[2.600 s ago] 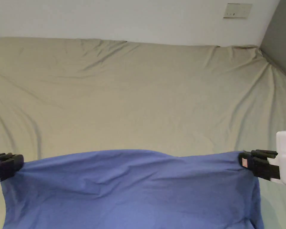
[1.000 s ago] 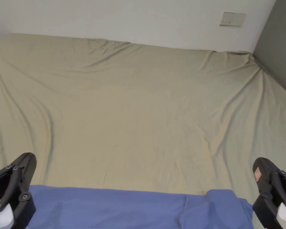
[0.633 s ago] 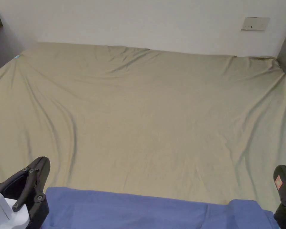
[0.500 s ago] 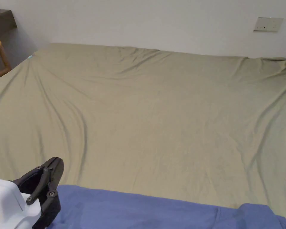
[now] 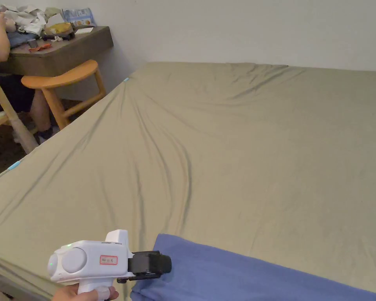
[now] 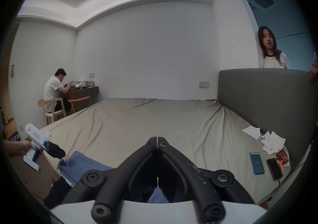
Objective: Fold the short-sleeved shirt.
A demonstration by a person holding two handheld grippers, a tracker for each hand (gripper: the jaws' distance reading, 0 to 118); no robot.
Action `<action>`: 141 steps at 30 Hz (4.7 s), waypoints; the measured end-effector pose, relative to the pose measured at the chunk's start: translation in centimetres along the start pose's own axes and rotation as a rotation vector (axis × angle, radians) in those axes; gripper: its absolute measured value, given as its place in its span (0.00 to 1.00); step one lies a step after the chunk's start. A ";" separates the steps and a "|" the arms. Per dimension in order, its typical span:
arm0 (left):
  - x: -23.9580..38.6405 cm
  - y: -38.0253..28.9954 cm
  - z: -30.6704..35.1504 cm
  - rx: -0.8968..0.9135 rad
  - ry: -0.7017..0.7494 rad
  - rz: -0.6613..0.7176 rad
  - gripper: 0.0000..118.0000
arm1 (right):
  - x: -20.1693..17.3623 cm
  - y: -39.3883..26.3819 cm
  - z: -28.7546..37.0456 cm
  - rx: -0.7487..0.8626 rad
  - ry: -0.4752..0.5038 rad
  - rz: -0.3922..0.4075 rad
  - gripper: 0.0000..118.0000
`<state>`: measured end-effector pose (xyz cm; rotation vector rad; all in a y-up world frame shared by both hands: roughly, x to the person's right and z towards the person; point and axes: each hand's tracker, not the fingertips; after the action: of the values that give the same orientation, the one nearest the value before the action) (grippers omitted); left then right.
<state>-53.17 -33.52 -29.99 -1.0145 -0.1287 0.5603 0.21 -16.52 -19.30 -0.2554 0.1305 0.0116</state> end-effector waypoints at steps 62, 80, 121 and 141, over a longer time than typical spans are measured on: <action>20.1 -5.8 -3.8 0.276 -0.075 -0.428 0.11 | 3.4 -1.3 2.1 -0.084 -0.048 -0.069 0.00; 28.1 -20.6 -13.3 0.199 0.140 -0.827 0.01 | 3.6 -1.6 1.8 -0.121 -0.045 -0.082 0.00; 12.6 -2.9 -5.3 -0.183 -0.233 -0.108 0.87 | 3.4 -0.6 0.9 -0.043 -0.055 -0.027 0.00; 11.6 -1.6 -7.2 -0.278 -0.356 -0.018 0.08 | 3.4 -0.7 1.2 -0.080 -0.044 -0.042 0.00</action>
<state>-40.11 -33.91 -34.25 -1.1736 -0.5429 0.7164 3.77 -16.96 -18.46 -0.3377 0.0806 -0.0195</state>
